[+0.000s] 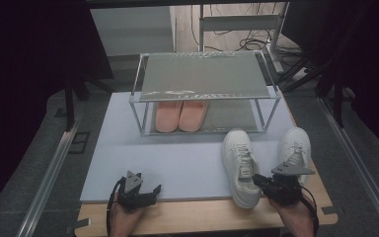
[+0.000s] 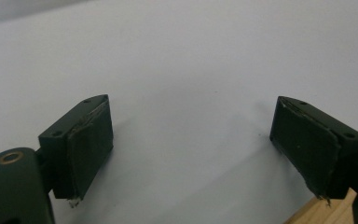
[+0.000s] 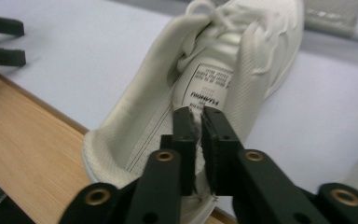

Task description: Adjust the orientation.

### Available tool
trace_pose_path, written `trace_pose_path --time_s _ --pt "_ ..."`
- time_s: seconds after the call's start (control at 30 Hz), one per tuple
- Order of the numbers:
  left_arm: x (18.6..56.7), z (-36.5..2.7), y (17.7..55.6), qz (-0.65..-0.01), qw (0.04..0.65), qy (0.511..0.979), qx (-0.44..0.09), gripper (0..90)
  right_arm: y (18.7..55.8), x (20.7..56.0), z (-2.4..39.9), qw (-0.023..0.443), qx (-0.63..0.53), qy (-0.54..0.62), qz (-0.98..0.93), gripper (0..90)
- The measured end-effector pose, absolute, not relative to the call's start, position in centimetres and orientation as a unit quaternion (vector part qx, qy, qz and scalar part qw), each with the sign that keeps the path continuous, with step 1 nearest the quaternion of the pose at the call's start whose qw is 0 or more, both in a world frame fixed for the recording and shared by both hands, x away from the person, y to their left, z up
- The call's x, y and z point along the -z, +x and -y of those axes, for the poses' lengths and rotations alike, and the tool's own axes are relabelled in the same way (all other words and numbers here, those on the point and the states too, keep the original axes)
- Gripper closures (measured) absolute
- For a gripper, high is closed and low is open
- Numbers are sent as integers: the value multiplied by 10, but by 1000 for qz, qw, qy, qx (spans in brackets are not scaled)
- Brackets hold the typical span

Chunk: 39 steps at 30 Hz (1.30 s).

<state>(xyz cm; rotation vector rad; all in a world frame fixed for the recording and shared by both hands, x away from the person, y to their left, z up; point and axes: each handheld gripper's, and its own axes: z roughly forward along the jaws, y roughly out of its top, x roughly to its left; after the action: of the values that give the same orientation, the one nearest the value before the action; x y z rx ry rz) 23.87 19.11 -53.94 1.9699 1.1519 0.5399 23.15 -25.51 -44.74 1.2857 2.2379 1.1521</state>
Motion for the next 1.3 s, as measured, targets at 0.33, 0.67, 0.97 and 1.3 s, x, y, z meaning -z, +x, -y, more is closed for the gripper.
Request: trace_pose_path --time_s 0.33,0.67,0.97,1.3 --pt "539 -191 239 -453 388 774 -212 130 248 440 257 179 -386 474 -771 590" --pt "539 -191 239 -453 388 774 -212 130 266 447 242 192 -354 497 -769 606" --pt "539 -191 239 -453 388 774 -212 130 271 448 240 188 -352 524 -752 769" --pt "539 -191 239 -453 388 774 -212 130 271 446 245 143 -404 545 -721 814"
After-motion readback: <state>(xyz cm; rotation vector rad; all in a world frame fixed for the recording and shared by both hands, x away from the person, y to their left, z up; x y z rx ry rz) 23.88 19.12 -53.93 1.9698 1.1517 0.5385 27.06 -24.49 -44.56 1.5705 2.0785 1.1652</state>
